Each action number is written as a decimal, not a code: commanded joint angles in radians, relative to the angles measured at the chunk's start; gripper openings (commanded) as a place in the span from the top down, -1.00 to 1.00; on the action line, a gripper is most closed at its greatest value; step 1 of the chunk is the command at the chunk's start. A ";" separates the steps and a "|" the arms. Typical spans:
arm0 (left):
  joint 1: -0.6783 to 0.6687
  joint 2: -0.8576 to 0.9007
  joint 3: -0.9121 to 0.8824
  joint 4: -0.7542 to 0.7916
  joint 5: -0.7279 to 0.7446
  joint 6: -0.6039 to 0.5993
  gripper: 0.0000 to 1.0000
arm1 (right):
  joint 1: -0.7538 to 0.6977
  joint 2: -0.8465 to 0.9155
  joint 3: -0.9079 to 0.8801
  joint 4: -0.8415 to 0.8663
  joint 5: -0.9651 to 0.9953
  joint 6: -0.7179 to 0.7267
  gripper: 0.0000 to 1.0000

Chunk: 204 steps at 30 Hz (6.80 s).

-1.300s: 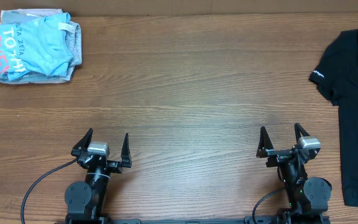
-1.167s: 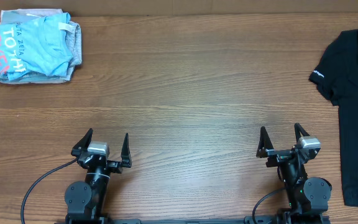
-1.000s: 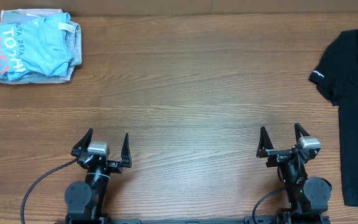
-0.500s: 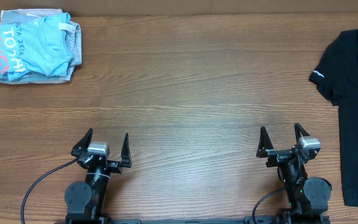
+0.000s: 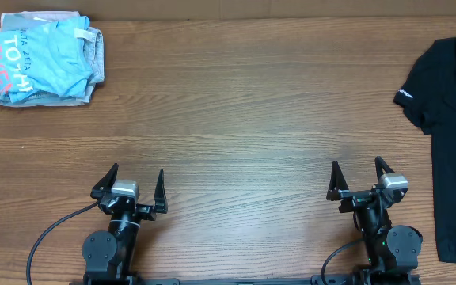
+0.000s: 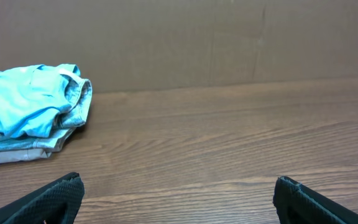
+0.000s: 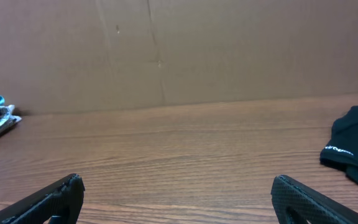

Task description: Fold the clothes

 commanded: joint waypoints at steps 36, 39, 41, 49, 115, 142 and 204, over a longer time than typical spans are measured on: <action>0.010 -0.008 -0.003 -0.003 -0.013 0.013 -1.00 | 0.006 -0.010 -0.011 0.005 0.008 0.000 -1.00; 0.010 -0.008 -0.003 -0.003 -0.013 0.013 -1.00 | 0.006 -0.010 -0.011 0.005 0.008 0.000 -1.00; 0.010 -0.008 -0.003 -0.003 -0.013 0.013 -1.00 | 0.006 -0.010 -0.011 0.005 0.008 0.000 -1.00; 0.010 -0.008 -0.003 -0.003 -0.013 0.013 -0.99 | 0.006 -0.010 -0.011 0.005 0.008 0.000 -1.00; 0.010 -0.008 -0.003 -0.003 -0.013 0.013 -1.00 | -0.285 1.537 1.579 -0.485 0.246 -0.058 -1.00; 0.010 -0.008 -0.003 -0.003 -0.013 0.013 -1.00 | -0.513 1.986 1.781 -0.591 0.393 0.058 -1.00; 0.010 -0.008 -0.003 -0.003 -0.013 0.013 -1.00 | -0.743 2.292 1.772 -0.432 0.230 0.076 -0.86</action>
